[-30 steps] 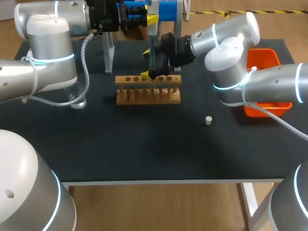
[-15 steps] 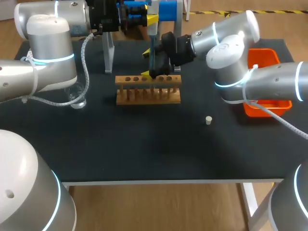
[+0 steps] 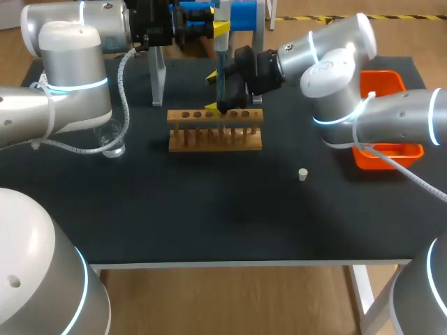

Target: Invert the test tube, pick up the pipette, mount the tip to pipette, aspirate from beaker and dispense into the tube, eject the tip, return the pipette, and cap with the stopper.

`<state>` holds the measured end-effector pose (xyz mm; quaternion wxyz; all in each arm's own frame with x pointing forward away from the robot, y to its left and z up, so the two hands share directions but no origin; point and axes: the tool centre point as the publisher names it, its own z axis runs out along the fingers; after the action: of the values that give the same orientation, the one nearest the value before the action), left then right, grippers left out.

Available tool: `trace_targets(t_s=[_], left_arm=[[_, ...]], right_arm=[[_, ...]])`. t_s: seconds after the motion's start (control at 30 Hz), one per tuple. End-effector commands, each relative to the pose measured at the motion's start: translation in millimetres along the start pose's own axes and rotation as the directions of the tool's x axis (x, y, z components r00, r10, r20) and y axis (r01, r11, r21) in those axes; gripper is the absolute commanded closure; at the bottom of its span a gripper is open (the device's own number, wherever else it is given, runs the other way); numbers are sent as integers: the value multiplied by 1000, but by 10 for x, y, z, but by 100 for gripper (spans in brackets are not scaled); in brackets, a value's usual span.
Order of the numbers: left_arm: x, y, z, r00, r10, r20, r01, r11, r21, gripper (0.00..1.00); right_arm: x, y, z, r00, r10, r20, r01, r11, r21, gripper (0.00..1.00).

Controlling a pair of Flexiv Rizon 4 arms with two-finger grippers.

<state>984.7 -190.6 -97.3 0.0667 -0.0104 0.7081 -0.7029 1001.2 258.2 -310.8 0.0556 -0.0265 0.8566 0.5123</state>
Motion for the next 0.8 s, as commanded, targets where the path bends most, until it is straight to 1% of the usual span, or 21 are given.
trace_targets(t_s=[0.03, 0.8], left_arm=[[0, -8, -4, 1000, 0, -1, 0, 1000, -2, 100], [0, -19, -4, 1000, 1, -1, -1, 1000, -3, 100]], right_arm=[[-26, 6, 4, 1000, -3, -12, 3, 1000, 1, 0], [-18, 17, -8, 1000, -11, -5, 11, 1000, -4, 0]])
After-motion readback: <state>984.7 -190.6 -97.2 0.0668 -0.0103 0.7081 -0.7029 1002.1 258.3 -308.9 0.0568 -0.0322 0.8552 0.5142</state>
